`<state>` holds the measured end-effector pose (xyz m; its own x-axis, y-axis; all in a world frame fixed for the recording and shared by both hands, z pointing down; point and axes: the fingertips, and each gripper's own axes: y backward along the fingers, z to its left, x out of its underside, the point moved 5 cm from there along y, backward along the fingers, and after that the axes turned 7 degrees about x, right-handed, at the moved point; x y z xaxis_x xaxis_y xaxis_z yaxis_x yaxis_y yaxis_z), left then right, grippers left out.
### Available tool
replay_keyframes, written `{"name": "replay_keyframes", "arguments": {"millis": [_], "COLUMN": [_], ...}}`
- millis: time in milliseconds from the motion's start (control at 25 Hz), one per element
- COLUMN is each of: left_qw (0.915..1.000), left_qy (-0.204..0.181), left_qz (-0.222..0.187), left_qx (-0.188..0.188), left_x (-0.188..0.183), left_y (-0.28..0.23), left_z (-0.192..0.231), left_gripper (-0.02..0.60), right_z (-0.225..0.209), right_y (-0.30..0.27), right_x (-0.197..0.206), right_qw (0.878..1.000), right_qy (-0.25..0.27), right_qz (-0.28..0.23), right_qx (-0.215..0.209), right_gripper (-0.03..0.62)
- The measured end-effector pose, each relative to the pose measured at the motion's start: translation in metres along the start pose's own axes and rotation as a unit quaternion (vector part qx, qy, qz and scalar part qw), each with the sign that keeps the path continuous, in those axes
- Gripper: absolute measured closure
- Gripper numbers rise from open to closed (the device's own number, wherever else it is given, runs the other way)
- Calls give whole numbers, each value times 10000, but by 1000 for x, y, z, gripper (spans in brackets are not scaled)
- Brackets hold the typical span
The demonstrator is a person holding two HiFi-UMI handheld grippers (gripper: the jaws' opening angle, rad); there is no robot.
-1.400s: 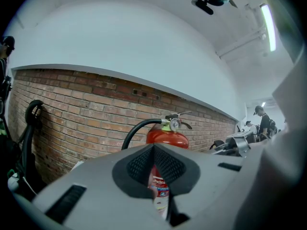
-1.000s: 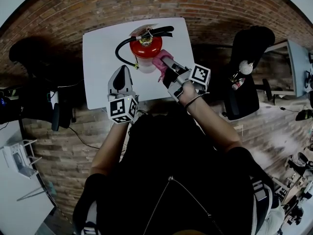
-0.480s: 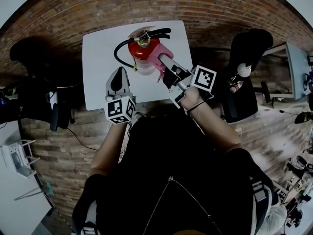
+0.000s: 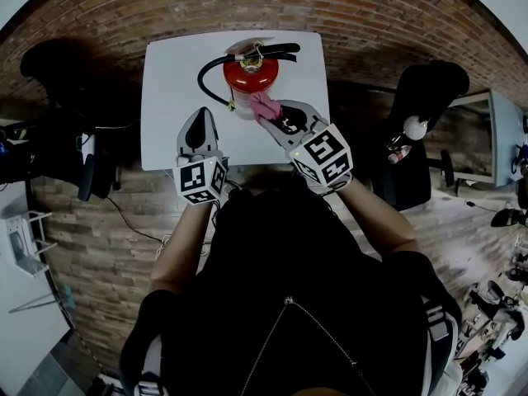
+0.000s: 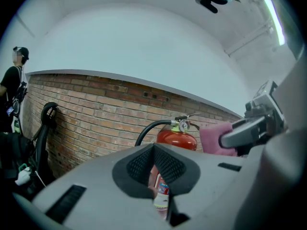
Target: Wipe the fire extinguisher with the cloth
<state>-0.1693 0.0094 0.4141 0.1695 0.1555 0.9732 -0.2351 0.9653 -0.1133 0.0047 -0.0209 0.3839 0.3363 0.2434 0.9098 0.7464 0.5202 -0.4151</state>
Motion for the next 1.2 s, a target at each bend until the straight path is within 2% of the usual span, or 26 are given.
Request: {"name": "replay_keyframes", "arguments": {"millis": [120,200,400,800,1000,1200], "left_qw": [9999,9998,9993,9979,9969,9953], "left_qy": [45,66,135,191,173,165], "left_qz": [29,53,247,446,543,655], "left_qx": [-111,-156,-244,-420,-540,-698], "left_x": [3,4,9,8,10,17], "left_y": [4,5,8,12,19,26], "left_z": [0,1,2,7,13,22], "left_gripper": [574,574,574,574,574,574], "right_z": [16,22,27,18,13,11], "right_y": [-16,-30,-64,-128,-147,-168], "right_x": [32,59,129,246,287,314], "right_qw": [9911,9805,9449,8781,8522,8333], "right_qy": [1220,1777,2992,4376,4825,5131], "right_qz": [528,841,1325,1935,2025,2053], "right_qx": [-35,-54,-34,38,-27,-117], "right_gripper": [470,470,470,470,470,470]}}
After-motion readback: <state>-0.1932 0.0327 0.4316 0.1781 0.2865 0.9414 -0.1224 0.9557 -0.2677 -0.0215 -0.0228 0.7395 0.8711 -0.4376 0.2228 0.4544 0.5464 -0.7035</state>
